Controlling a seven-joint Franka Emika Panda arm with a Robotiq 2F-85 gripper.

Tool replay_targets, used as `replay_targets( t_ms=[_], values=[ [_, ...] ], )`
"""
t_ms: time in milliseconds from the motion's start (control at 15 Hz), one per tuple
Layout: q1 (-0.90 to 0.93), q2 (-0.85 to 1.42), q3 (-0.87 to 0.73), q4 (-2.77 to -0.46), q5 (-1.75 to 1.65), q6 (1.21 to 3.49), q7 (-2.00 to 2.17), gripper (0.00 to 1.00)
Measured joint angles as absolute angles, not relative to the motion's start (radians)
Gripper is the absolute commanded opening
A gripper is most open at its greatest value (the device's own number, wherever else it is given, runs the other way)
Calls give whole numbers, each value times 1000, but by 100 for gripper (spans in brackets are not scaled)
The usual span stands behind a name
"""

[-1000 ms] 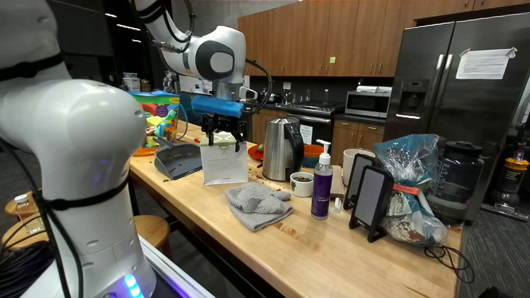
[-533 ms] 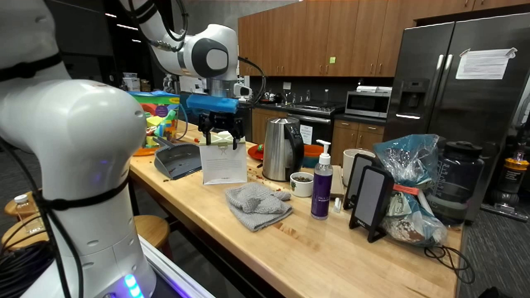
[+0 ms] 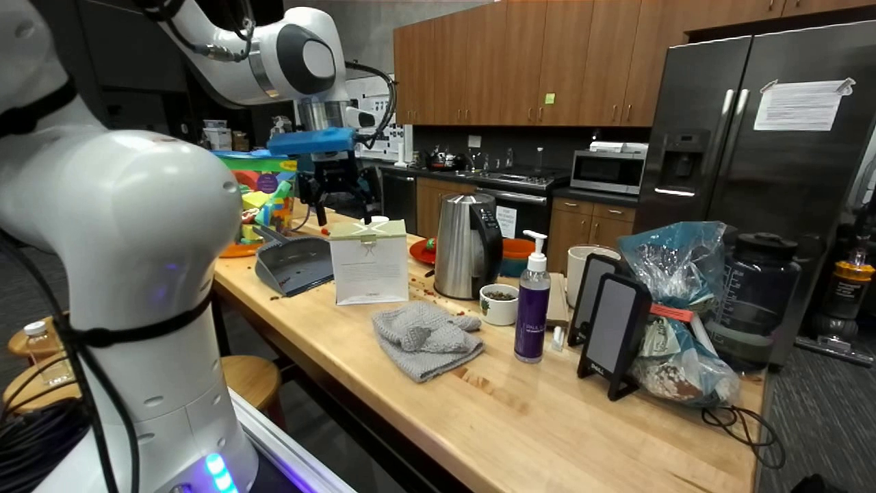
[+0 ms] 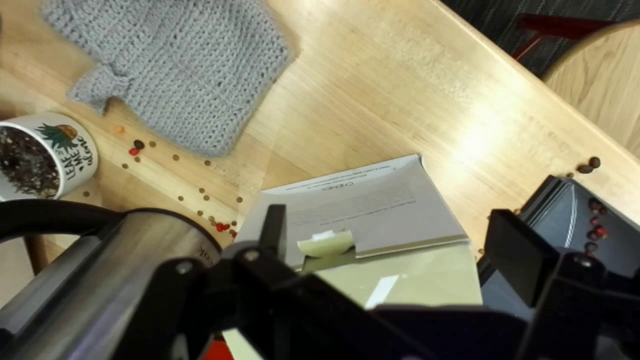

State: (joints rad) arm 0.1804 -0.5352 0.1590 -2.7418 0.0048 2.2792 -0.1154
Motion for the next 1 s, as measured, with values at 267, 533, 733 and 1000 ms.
replay_targets(
  t_ms=[267,533,733,1000],
  values=[
    [209,-563,209,-2745,-27,2284,-92,100],
    [218,-552,256,-2756,-78,2348,-66,100],
    [218,-528,284,-2764,-125,2389,-35,100],
    [218,-493,318,-2766,-185,2422,13,100]
  ],
)
